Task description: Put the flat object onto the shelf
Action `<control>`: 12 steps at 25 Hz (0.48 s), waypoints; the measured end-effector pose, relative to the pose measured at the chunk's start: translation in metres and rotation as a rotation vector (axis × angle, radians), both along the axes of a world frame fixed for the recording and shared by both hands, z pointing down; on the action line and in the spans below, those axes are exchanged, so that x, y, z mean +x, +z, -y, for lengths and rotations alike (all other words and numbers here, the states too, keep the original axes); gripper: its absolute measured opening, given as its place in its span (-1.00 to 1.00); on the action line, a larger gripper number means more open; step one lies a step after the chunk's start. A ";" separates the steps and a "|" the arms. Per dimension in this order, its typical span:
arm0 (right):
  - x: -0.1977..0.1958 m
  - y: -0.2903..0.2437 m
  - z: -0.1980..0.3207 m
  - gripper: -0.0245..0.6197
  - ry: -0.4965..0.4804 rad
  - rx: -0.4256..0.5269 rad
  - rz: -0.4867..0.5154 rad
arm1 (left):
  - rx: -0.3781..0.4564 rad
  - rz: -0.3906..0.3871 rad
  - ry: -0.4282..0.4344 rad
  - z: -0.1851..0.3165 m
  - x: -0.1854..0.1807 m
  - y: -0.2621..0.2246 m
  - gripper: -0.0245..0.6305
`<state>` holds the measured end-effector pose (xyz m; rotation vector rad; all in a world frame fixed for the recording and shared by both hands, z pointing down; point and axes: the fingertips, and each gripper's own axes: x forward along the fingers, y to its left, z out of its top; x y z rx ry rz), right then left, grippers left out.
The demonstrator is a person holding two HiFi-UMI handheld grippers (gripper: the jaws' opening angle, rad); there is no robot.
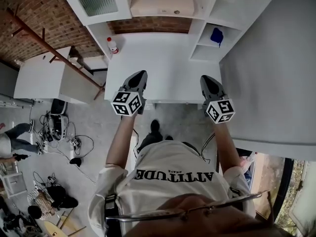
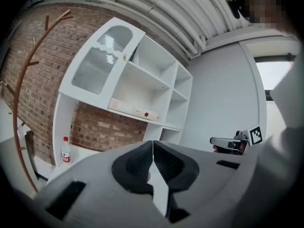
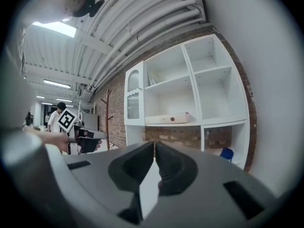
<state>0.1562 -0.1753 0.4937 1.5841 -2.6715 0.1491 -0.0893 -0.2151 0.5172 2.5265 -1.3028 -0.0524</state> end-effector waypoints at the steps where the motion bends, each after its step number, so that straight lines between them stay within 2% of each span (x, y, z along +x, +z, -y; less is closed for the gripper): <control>1: 0.001 0.001 -0.007 -0.82 -0.006 0.003 0.000 | -0.001 0.000 -0.009 -0.010 0.000 0.001 -0.85; 6: 0.005 0.007 -0.037 -0.82 -0.028 0.004 0.011 | 0.017 0.002 -0.061 -0.056 -0.007 0.003 -0.85; 12: 0.002 0.013 -0.056 -0.82 -0.025 0.002 0.008 | 0.026 0.030 -0.077 -0.093 -0.018 0.008 -0.85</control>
